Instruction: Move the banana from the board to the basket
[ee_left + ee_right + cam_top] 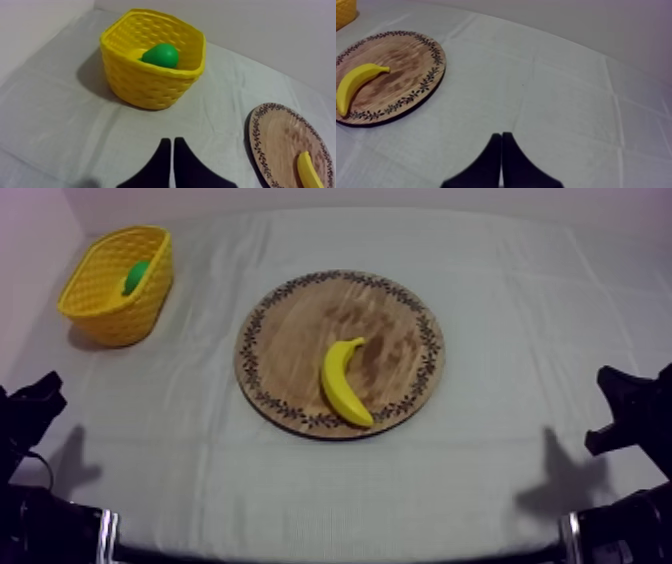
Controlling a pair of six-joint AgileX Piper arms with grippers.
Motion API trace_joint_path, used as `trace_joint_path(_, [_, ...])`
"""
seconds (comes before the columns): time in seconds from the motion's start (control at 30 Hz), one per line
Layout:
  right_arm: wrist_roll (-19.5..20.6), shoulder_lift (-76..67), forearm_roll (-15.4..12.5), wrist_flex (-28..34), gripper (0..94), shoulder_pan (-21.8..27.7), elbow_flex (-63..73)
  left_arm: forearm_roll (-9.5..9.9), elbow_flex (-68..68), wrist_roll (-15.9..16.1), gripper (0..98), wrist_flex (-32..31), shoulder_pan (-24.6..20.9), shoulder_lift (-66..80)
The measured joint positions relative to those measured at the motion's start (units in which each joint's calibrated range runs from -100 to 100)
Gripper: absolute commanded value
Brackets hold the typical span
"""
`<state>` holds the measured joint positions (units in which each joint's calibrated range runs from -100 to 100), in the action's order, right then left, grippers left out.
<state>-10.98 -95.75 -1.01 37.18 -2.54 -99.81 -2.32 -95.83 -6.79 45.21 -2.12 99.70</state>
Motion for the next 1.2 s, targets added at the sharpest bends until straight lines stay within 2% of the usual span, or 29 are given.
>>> trace_joint_path(0.07, [0.03, 0.00, 0.00, 0.00, 0.3, 0.00, 0.00, 0.28, 0.00, -0.17, 0.0, 0.00, -0.25, 0.00])
trace_joint_path(0.13, [0.06, 0.00, 0.00, 0.00, 0.3, 0.00, 0.00, 1.38, 0.00, -0.84, 0.0, -0.02, -1.05, 0.00])
trace_joint_path(0.6, [0.09, 0.00, 0.00, 0.07, 0.3, 0.00, 0.00, 1.37, 0.00, -1.46, 0.0, -0.02, -1.14, -0.13])
trace_joint_path(0.97, [0.09, 0.00, 0.00, 0.07, 0.3, 0.00, 0.00, 1.00, 6.82, -0.33, 0.0, -1.17, 3.83, -11.11])
trace_joint_path(1.2, [0.09, 0.00, 0.00, 0.07, 0.3, 0.00, 0.00, 1.17, 19.86, 2.04, 0.0, 4.56, 5.90, -22.41])
